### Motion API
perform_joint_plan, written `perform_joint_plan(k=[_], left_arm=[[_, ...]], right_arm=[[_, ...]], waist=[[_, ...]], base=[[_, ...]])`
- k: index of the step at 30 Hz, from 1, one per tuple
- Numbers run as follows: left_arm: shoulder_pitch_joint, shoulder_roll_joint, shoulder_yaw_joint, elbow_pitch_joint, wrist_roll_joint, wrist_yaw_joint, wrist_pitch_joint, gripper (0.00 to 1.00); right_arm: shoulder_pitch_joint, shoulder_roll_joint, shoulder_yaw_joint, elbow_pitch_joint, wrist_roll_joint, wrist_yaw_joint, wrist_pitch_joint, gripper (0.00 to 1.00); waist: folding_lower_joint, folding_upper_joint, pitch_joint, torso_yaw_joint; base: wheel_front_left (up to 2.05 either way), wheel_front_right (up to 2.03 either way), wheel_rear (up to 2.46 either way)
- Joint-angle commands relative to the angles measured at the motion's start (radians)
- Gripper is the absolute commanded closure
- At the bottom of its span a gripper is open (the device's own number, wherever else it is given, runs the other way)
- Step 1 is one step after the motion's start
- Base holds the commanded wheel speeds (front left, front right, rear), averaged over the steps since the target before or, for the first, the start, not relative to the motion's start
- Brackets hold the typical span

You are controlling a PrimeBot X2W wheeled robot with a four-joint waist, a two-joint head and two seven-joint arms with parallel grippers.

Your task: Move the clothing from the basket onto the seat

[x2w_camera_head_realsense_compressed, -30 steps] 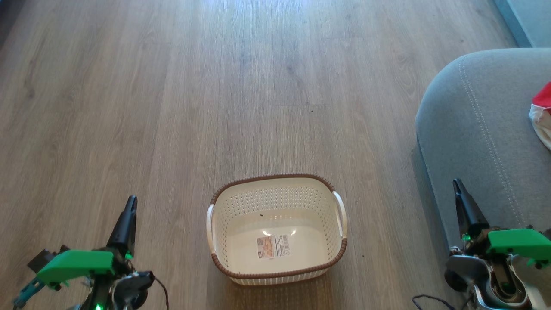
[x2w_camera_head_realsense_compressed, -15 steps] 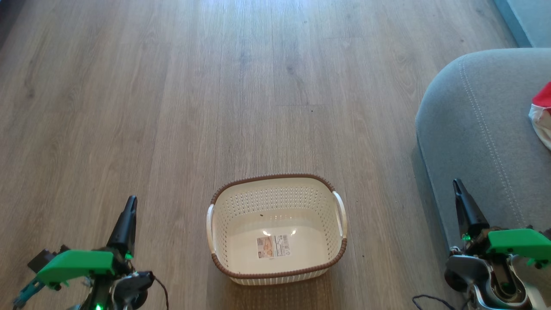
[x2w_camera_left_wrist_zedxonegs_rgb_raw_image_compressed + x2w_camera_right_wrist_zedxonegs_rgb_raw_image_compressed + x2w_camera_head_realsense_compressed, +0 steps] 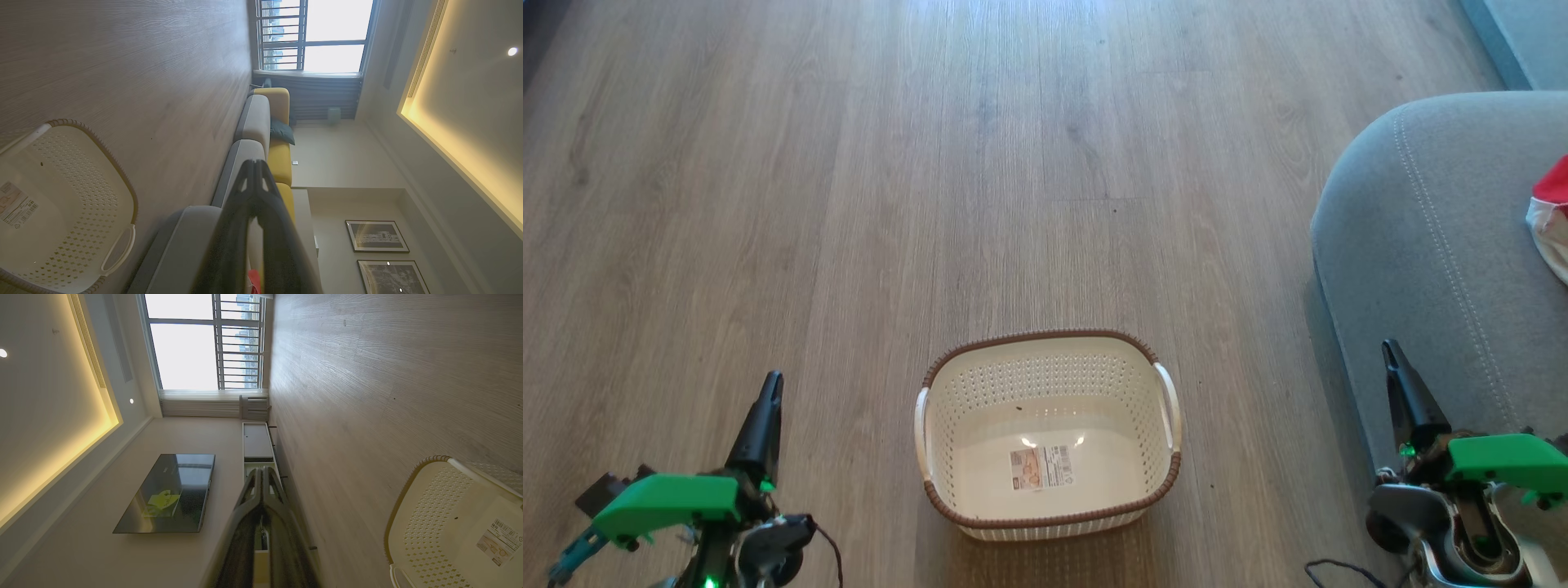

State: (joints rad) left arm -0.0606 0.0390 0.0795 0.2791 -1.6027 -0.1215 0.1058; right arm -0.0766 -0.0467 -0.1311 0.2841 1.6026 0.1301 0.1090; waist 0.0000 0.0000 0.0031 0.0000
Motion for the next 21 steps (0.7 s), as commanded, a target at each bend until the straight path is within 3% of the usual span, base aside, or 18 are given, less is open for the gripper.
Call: perform_joint_plan(k=[1,21], left_arm=[[-0.047,0.011,0.034,-0.034,-0.006,-0.009,0.007,1.00],[-0.047,0.011,0.034,-0.034,-0.006,-0.009,0.007,1.00]], right_arm=[[-0.031,-0.004,0.017,-0.039,0.006,0.001,0.004,1.00],[-0.031,-0.004,0.017,-0.039,0.006,0.001,0.004,1.00]], waist=[[0.0000,0.0000,0.000,0.000],[0.0000,0.0000,0.000,0.000]], base=[[0.00,0.00,0.00],[0.00,0.00,0.00]])
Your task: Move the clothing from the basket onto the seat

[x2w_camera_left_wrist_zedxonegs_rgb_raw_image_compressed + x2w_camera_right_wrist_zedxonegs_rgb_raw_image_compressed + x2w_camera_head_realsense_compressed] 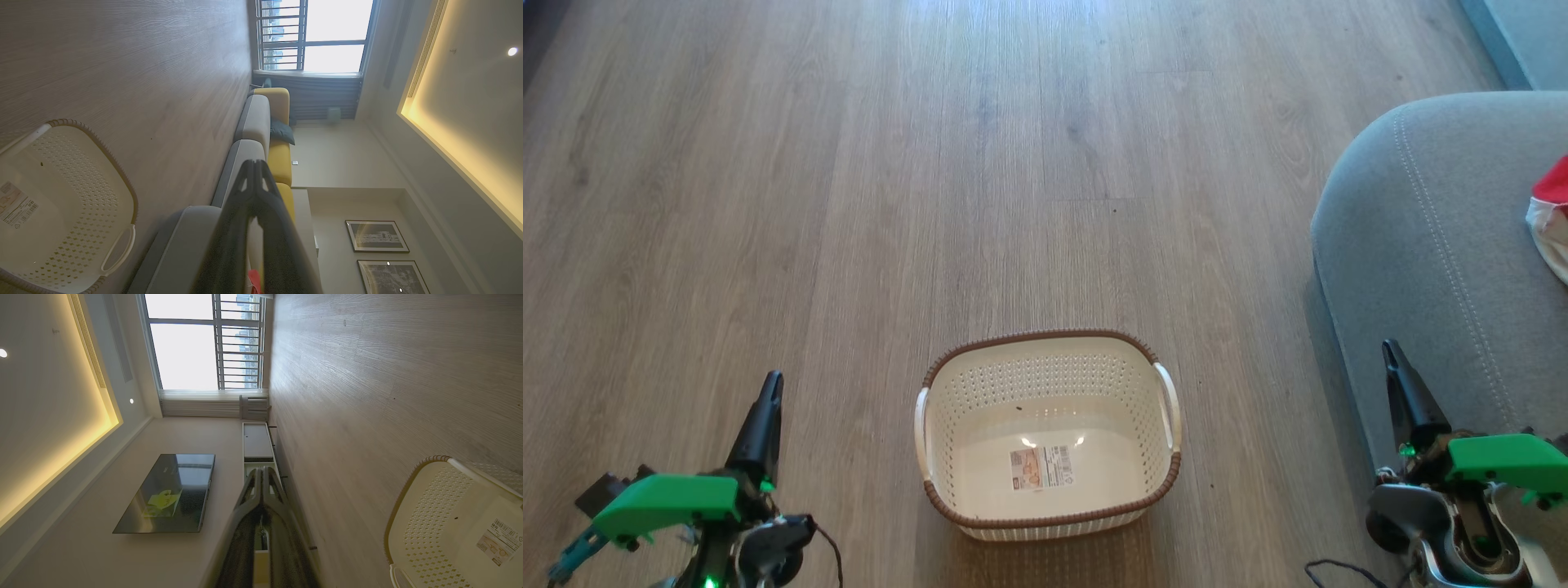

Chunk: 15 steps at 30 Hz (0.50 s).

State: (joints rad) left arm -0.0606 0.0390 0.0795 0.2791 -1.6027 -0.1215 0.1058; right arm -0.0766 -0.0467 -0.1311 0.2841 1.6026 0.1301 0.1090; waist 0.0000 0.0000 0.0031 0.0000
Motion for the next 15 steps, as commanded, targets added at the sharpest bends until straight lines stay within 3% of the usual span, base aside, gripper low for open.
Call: perform_joint_plan(k=[1,15], left_arm=[[-0.047,0.011,0.034,-0.034,-0.006,-0.009,0.007,1.00],[-0.047,0.011,0.034,-0.034,-0.006,-0.009,0.007,1.00]], right_arm=[[-0.031,-0.004,0.017,-0.039,0.006,0.001,0.004,1.00],[-0.031,-0.004,0.017,-0.039,0.006,0.001,0.004,1.00]], waist=[[0.0000,0.0000,0.000,0.000],[0.0000,0.0000,0.000,0.000]], base=[[0.00,0.00,0.00],[0.00,0.00,0.00]])
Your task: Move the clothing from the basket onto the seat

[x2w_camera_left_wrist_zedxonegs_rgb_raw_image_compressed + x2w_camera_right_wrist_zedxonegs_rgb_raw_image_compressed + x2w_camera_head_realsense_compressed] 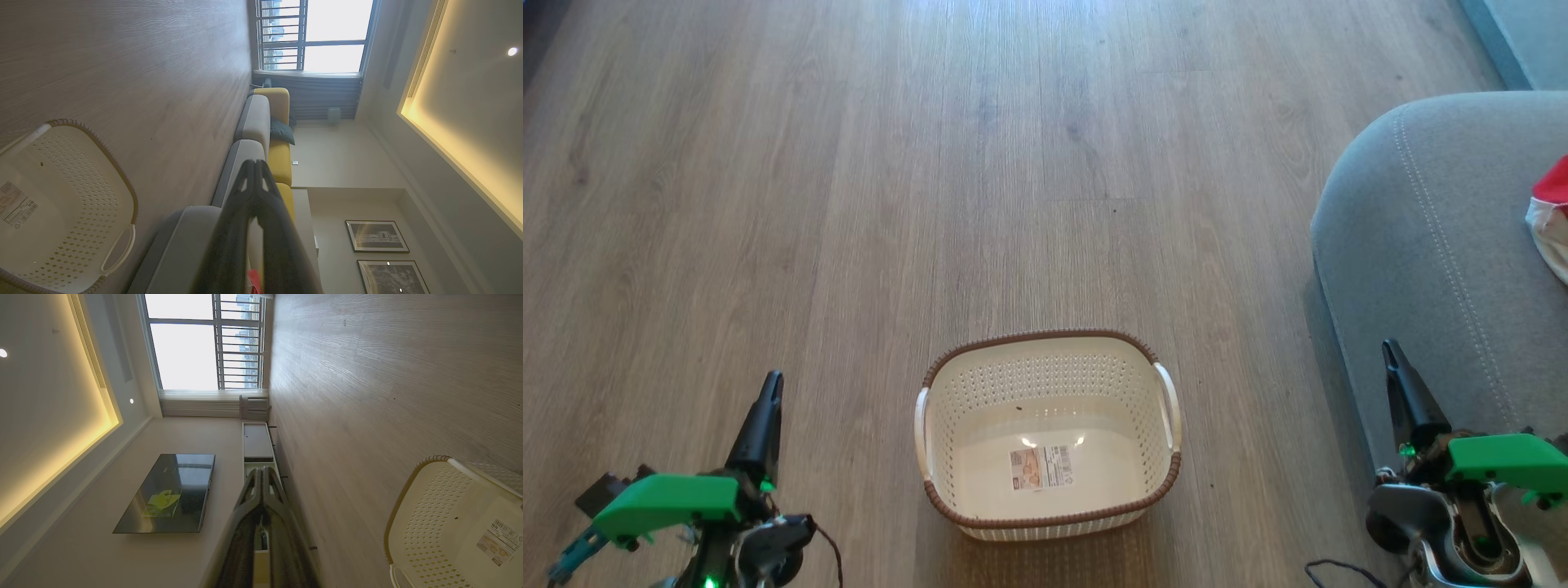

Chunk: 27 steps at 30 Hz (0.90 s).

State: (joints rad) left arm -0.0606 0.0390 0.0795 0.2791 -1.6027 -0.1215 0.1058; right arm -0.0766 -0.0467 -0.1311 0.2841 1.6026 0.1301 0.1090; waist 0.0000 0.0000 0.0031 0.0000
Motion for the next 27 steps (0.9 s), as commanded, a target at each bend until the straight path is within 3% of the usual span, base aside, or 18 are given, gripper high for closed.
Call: perform_joint_plan(k=[1,27], left_arm=[[-0.047,0.011,0.034,-0.034,-0.006,-0.009,0.007,1.00],[-0.047,0.011,0.034,-0.034,-0.006,-0.009,0.007,1.00]], right_arm=[[-0.031,-0.004,0.017,-0.039,0.006,0.001,0.004,1.00],[-0.031,-0.004,0.017,-0.039,0.006,0.001,0.004,1.00]], waist=[[0.0000,0.0000,0.000,0.000],[0.0000,0.0000,0.000,0.000]], base=[[0.00,0.00,0.00],[0.00,0.00,0.00]])
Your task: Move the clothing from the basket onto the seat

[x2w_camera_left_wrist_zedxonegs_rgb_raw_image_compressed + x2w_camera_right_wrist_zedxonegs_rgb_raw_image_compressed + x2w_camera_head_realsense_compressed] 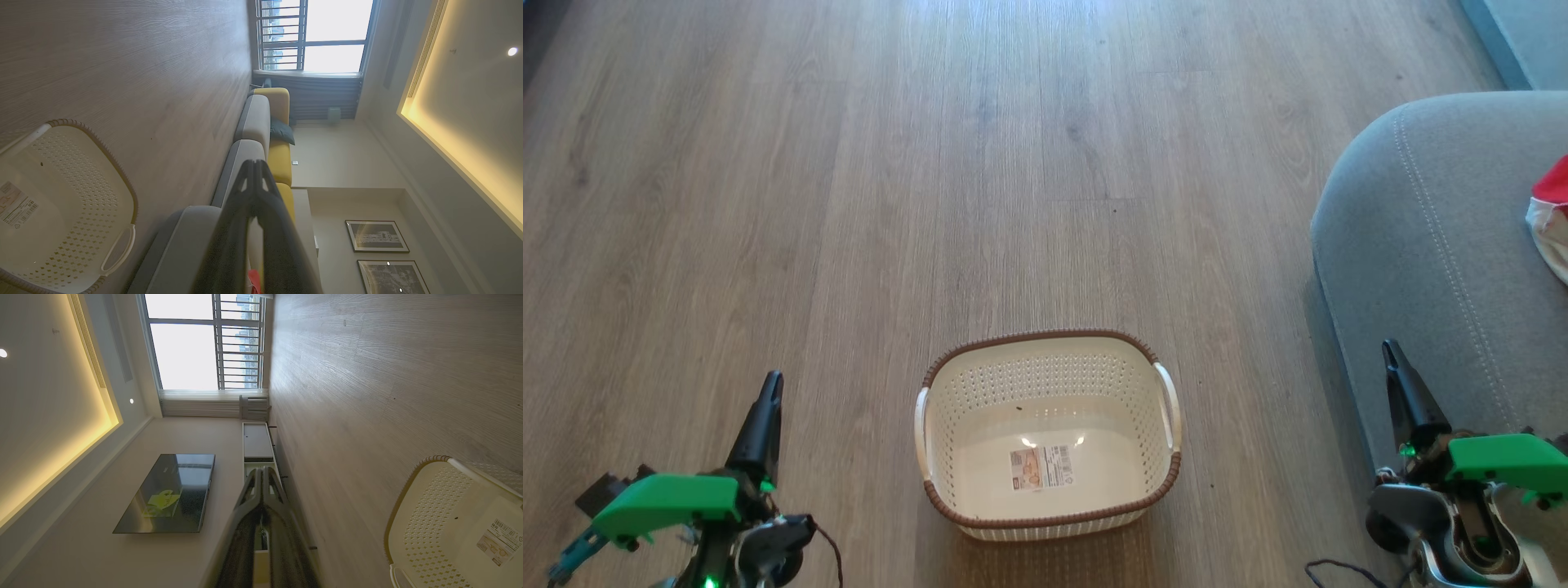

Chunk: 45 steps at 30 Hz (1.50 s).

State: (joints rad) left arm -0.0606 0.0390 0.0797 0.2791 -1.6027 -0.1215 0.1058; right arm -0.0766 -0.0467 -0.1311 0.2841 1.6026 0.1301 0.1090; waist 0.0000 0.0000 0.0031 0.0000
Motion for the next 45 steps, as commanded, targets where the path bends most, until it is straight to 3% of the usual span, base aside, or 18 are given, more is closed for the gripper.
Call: perform_joint_plan(k=[1,45], left_arm=[[-0.047,0.011,0.034,-0.034,-0.006,-0.009,0.007,1.00],[-0.047,0.011,0.034,-0.034,-0.006,-0.009,0.007,1.00]], right_arm=[[-0.031,-0.004,0.017,-0.039,0.006,0.001,0.004,1.00],[-0.031,-0.004,0.017,-0.039,0.006,0.001,0.004,1.00]], waist=[[0.0000,0.0000,0.000,0.000],[0.0000,0.0000,0.000,0.000]], base=[[0.00,0.00,0.00],[0.00,0.00,0.00]])
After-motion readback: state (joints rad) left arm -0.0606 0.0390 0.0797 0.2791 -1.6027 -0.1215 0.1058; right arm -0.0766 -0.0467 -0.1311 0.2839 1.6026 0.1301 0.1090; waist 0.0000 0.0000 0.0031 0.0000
